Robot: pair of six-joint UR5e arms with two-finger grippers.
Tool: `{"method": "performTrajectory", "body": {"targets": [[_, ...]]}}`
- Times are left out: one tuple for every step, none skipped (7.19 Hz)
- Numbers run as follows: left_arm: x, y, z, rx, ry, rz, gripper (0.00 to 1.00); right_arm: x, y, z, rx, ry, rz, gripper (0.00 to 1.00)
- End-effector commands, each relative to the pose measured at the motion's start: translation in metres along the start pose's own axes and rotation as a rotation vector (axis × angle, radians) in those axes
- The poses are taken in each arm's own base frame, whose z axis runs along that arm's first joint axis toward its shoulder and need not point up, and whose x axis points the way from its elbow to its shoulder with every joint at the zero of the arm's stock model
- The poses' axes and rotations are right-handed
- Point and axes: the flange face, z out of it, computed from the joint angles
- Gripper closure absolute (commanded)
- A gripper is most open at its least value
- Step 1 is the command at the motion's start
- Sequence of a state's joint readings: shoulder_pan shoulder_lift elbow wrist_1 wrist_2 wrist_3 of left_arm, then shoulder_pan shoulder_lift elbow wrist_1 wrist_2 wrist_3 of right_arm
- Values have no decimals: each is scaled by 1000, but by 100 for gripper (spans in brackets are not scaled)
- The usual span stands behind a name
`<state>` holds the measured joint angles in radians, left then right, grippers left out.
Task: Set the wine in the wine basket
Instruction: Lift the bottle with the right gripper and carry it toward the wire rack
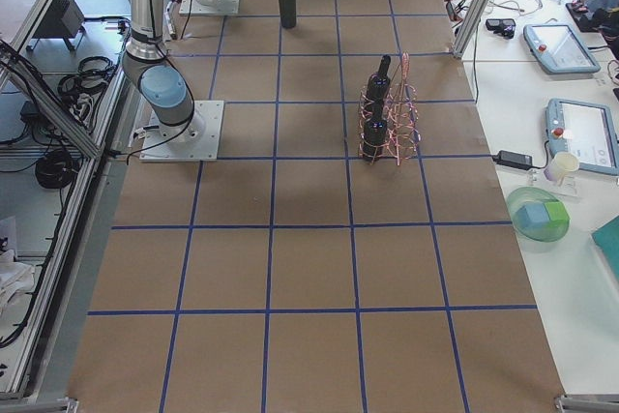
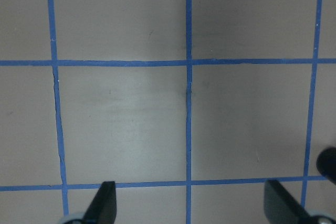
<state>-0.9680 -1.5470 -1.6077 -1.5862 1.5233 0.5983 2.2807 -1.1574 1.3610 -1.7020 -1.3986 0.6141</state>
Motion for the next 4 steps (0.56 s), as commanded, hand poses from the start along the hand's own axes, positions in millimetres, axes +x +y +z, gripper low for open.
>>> {"method": "performTrajectory", "body": {"targets": [[0, 0, 0, 1, -1, 0, 0, -4, 8, 2, -13, 8, 11, 26], [-1, 0, 0, 0, 2, -2, 0, -7, 13, 4, -18, 14, 14, 26], [0, 0, 0, 2, 1, 0, 0, -10, 17, 6, -20, 16, 11, 29], [-1, 0, 0, 0, 2, -2, 0, -10, 17, 7, -21, 17, 11, 34]]}}
